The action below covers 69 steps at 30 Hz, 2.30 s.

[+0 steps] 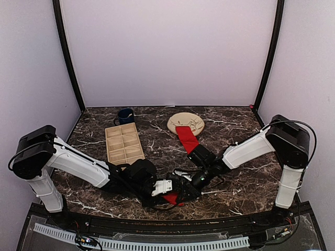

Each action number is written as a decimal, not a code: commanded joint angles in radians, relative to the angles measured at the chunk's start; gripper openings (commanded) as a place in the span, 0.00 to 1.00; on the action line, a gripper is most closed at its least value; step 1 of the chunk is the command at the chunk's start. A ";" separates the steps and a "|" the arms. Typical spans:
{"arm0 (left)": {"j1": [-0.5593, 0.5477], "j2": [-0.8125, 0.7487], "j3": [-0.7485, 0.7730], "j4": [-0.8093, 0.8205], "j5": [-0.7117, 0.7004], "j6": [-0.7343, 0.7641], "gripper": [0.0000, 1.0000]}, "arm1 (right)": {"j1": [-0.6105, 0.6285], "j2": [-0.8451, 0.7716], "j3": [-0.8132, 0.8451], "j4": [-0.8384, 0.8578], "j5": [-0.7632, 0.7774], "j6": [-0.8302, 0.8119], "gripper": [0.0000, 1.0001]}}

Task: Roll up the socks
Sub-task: Roll the sock at the center of the board.

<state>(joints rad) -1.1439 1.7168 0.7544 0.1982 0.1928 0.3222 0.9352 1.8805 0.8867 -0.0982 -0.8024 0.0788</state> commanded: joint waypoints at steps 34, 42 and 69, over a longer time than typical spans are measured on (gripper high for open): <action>0.016 0.036 0.003 -0.068 0.089 -0.070 0.00 | -0.053 -0.028 -0.135 0.106 0.015 0.112 0.27; 0.044 0.050 0.012 -0.092 0.160 -0.086 0.00 | -0.080 -0.066 -0.178 0.174 0.027 0.160 0.28; 0.112 0.119 0.087 -0.209 0.348 -0.127 0.00 | -0.094 -0.278 -0.331 0.306 0.271 0.192 0.27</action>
<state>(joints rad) -1.0401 1.8030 0.8501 0.1024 0.5068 0.2146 0.8486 1.6474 0.5880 0.1799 -0.6197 0.2749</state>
